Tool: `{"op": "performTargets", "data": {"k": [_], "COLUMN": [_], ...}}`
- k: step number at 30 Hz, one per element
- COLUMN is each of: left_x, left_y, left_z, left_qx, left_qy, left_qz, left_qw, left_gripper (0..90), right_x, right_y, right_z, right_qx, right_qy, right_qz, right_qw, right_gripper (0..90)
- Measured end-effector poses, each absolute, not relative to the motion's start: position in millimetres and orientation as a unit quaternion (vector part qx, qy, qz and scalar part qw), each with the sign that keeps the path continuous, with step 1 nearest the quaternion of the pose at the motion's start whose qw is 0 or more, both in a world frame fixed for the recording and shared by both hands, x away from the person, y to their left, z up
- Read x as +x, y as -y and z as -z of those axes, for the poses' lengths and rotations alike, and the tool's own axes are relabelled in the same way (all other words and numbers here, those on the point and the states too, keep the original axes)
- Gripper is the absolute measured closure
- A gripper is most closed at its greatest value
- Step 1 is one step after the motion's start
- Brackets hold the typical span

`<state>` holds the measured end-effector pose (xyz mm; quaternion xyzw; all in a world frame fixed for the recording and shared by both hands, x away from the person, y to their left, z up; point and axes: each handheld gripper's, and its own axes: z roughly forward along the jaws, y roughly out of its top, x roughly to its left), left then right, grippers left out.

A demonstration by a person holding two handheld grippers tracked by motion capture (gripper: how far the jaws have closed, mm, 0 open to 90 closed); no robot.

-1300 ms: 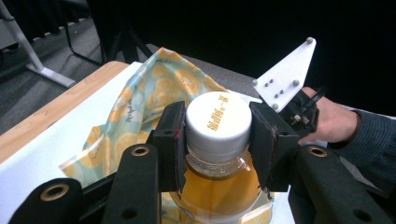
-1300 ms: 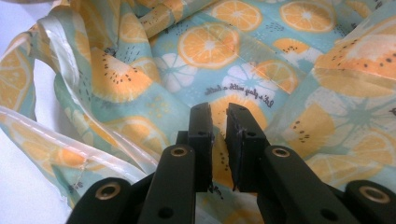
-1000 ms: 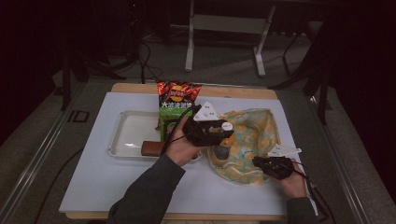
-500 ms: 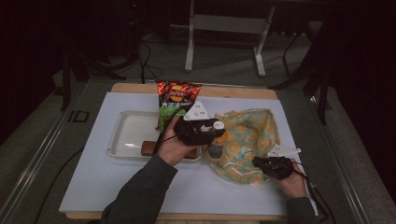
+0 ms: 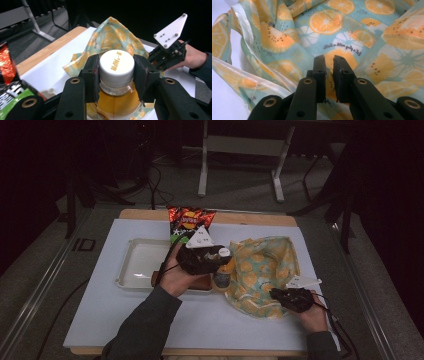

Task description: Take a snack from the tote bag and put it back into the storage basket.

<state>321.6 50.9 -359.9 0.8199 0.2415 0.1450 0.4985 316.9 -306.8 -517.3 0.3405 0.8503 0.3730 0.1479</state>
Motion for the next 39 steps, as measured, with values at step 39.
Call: {"op": "performTargets", "data": {"k": [39], "left_x": [322.8], "left_y": [-108.4], "left_z": [365.6], "left_qx": [0.802], "left_qy": [-0.297], "left_qz": [-0.184], "left_qw": [0.485], "left_gripper": [58.4], "right_x": [316.7], "right_y": [306.5], "right_z": [517.7], "right_qx": [0.338], "right_qy": [-0.852], "right_qz": [-0.372], "right_qw": [0.145], "right_gripper": [80.5]}}
